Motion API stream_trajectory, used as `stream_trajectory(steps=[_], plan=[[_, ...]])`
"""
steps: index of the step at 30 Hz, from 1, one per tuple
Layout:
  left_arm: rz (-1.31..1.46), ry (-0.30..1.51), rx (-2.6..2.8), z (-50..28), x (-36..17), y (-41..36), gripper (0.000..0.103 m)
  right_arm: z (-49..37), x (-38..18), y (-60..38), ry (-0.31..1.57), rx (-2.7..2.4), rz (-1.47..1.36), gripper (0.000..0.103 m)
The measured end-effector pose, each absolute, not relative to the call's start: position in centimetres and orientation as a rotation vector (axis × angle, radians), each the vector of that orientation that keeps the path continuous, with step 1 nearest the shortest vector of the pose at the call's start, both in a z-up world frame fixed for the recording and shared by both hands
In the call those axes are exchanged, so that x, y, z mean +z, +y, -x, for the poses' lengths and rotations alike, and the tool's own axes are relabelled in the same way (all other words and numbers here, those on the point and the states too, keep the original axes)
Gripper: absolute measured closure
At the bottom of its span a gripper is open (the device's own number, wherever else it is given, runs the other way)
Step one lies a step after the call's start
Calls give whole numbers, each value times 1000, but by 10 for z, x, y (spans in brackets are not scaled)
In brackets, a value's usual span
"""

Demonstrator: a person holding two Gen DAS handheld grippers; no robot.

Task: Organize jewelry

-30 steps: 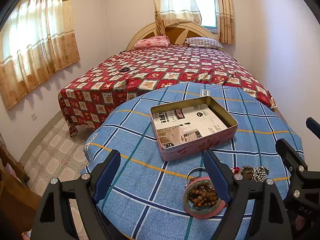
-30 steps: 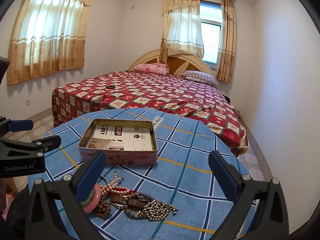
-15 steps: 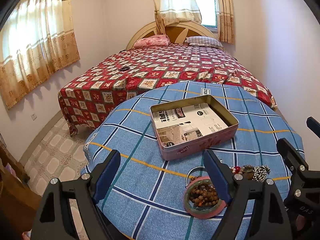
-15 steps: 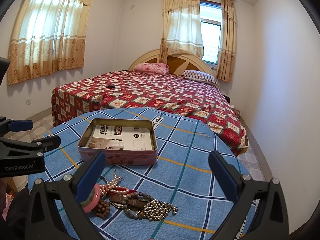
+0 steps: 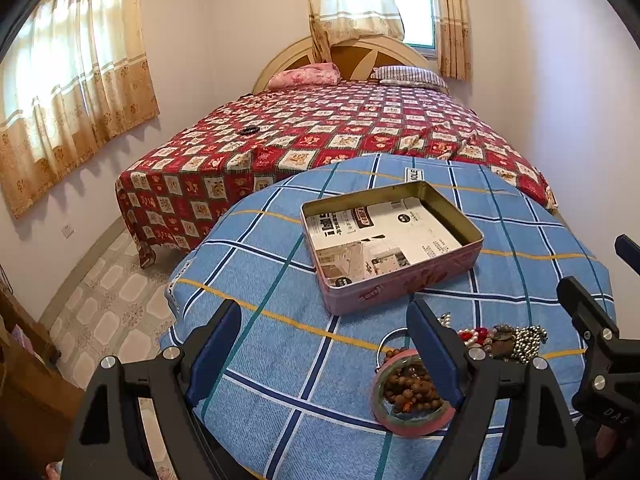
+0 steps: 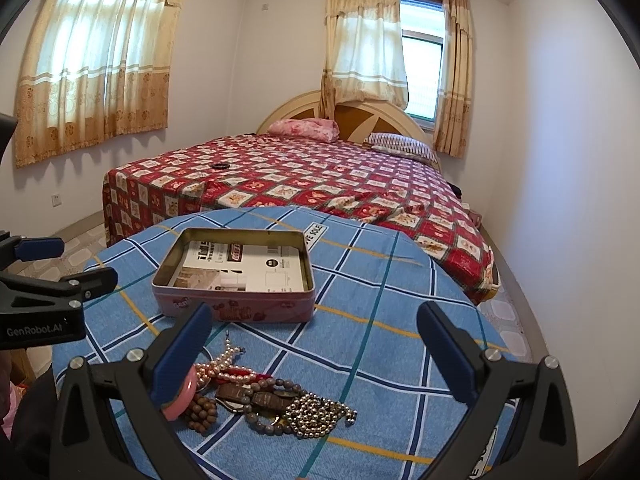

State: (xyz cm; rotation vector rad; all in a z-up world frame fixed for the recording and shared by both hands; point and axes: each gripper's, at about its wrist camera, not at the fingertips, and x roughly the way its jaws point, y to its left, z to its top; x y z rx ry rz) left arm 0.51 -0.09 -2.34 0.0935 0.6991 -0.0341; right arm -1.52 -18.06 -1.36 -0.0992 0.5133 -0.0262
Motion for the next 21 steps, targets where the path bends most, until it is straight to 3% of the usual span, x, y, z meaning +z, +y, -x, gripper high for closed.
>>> stream_trajectory(steps=[21], plan=[[-150,836,-122,-6,-84,-33,18,20,-64,-219,666,-41,96,0]])
